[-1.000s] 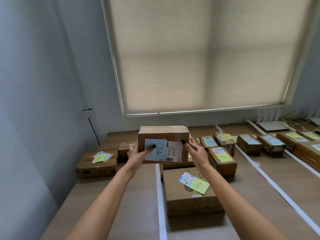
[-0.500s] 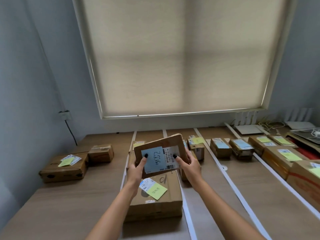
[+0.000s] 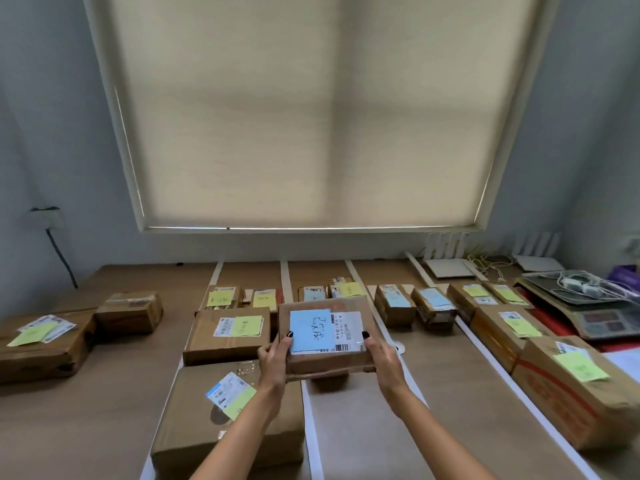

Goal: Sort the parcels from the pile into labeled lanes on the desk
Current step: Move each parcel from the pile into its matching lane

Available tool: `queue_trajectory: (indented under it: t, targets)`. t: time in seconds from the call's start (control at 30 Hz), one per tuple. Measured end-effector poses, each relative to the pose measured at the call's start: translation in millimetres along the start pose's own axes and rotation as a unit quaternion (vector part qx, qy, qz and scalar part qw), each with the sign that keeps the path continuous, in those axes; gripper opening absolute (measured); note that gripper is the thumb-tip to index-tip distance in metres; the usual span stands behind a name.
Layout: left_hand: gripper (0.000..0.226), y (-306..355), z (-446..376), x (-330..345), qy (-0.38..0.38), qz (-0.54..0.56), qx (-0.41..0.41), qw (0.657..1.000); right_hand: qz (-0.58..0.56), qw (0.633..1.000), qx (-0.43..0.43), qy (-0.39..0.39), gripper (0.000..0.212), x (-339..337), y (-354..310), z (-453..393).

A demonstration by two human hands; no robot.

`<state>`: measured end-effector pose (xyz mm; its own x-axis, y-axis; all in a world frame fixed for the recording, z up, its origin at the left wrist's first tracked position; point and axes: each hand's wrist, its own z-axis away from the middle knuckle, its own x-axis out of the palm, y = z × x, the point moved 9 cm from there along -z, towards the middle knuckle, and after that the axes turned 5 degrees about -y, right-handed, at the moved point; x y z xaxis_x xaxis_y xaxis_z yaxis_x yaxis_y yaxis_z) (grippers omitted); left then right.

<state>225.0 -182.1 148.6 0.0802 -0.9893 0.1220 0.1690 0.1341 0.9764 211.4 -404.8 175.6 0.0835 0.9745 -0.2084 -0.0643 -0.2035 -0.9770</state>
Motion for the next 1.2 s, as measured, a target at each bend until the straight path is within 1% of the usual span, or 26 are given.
queue_trajectory:
  t: [0.13, 0.2, 0.27, 0.33, 0.4, 0.47, 0.53, 0.6, 0.67, 0.77, 0.93, 1.07, 1.2]
  targets:
    - [0.034, -15.8, -14.5, 21.9, 0.008, -0.003, -0.001, 1.0, 0.015, 1.0, 0.008, -0.007, 0.043, -23.2, 20.5, -16.8]
    - [0.043, -28.3, -22.1, 41.5, -0.008, -0.004, -0.005, 1.0, 0.021, 1.0, 0.011, -0.001, 0.044, -40.1, 31.7, -21.4]
    - [0.045, -42.7, -27.2, 69.0, -0.027, 0.0, -0.014, 1.0, 0.02, 1.0, 0.014, 0.01, 0.046, -64.6, 44.6, -27.3]
    - [0.047, -60.5, -31.4, 102.3, -0.045, 0.005, -0.035, 0.998, 0.021, 0.999, 0.025, 0.012, 0.037, -94.1, 63.6, -36.3]
    - [0.051, -78.1, -36.4, 140.0, -0.067, 0.009, -0.06, 0.996, 0.025, 0.999, 0.035, 0.004, 0.035, -125.1, 85.8, -47.5]
    - [0.048, -91.9, -43.4, 175.6, -0.066, 0.014, -0.082, 0.994, 0.018, 0.999, 0.046, 0.0, 0.036, -156.5, 105.3, -58.8]
    - [0.039, -99.9, -52.9, 211.9, -0.062, 0.01, -0.095, 0.993, 0.012, 0.998, 0.055, -0.002, 0.036, -187.2, 120.7, -73.2]
    - [0.034, -107.7, -64.6, 246.4, -0.055, 0.004, -0.099, 0.994, -0.001, 0.998, 0.068, -0.002, 0.03, -217.5, 136.4, -90.3]
    - [0.033, -115.6, -79.0, 276.4, -0.047, -0.003, -0.103, 0.994, -0.019, 0.996, 0.088, 0.006, 0.026, -245.5, 153.9, -109.5]
    - [0.035, -129.4, -104.0, 314.1, -0.042, -0.014, -0.108, 0.993, -0.041, 0.992, 0.118, 0.018, 0.027, -277.0, 181.2, -136.8]
    - [0.044, -155.7, -148.3, 354.7, -0.023, -0.033, -0.134, 0.99, -0.065, 0.985, 0.155, 0.021, 0.032, -306.5, 224.6, -188.9]
    - [0.05, -170.5, -189.2, 372.3, 0.011, -0.065, -0.141, 0.988, -0.093, 0.978, 0.187, 0.029, 0.025, -317.3, 251.0, -227.8]
    - [0.051, -187.8, -219.6, 381.1, 0.024, -0.085, -0.152, 0.984, -0.102, 0.974, 0.198, 0.032, 0.028, -320.2, 270.6, -261.6]
